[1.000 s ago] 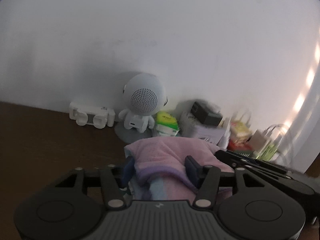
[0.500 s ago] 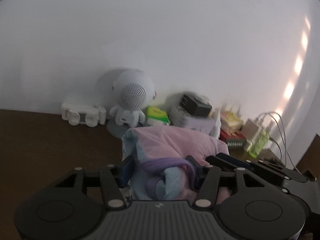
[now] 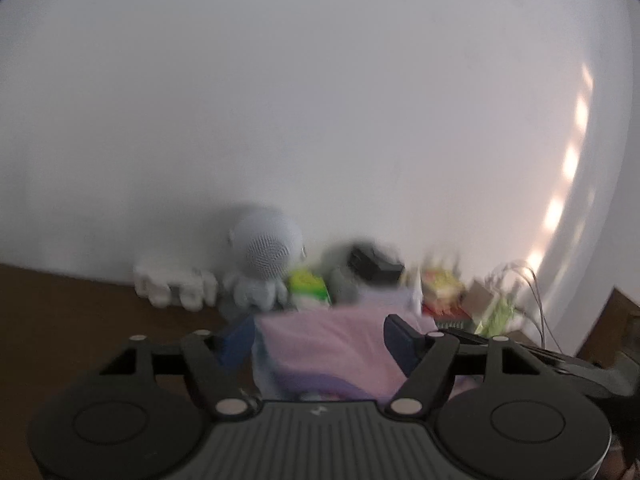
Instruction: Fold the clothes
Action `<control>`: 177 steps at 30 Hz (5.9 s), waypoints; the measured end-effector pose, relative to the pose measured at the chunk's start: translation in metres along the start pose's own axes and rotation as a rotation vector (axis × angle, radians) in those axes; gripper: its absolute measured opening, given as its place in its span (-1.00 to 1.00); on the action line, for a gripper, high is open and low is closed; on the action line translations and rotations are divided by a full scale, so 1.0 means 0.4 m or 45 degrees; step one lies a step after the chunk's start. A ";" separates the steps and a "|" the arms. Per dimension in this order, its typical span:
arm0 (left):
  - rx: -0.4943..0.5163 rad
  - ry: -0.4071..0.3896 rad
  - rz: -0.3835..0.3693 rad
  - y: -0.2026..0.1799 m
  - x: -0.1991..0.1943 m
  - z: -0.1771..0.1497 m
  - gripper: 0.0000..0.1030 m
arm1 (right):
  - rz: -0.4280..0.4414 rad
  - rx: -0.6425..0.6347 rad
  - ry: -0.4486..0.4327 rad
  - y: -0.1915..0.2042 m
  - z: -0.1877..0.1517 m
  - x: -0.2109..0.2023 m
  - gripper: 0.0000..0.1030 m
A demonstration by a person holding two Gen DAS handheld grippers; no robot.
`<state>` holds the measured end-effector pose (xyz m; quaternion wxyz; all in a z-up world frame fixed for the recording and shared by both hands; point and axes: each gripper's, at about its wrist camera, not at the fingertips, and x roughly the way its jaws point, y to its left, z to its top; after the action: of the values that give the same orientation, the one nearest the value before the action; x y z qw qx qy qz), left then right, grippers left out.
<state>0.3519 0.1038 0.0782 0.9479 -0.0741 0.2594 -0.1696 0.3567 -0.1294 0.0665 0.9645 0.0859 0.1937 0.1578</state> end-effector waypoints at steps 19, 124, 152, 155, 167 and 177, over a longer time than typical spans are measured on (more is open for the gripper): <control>-0.006 0.154 0.356 -0.323 -0.365 -0.198 0.54 | -0.178 -0.026 0.193 0.013 0.004 -0.565 0.42; 0.019 0.205 0.513 -0.432 -0.505 -0.623 1.00 | -0.319 -0.128 0.397 0.052 -0.457 -0.726 0.99; 0.019 0.205 0.514 -0.430 -0.505 -0.623 1.00 | -0.320 -0.128 0.397 0.053 -0.455 -0.726 0.99; 0.018 0.204 0.514 -0.431 -0.505 -0.623 1.00 | -0.320 -0.128 0.397 0.052 -0.456 -0.726 0.99; 0.016 0.204 0.517 -0.433 -0.505 -0.622 1.00 | -0.320 -0.128 0.397 0.051 -0.456 -0.726 0.99; 0.016 0.204 0.517 -0.433 -0.506 -0.623 1.00 | -0.320 -0.128 0.397 0.050 -0.457 -0.726 0.99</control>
<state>0.0108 0.0022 -0.0007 0.9393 -0.0006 0.3425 0.0177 0.0239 -0.1895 0.0052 0.9380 -0.0128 0.3416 0.0572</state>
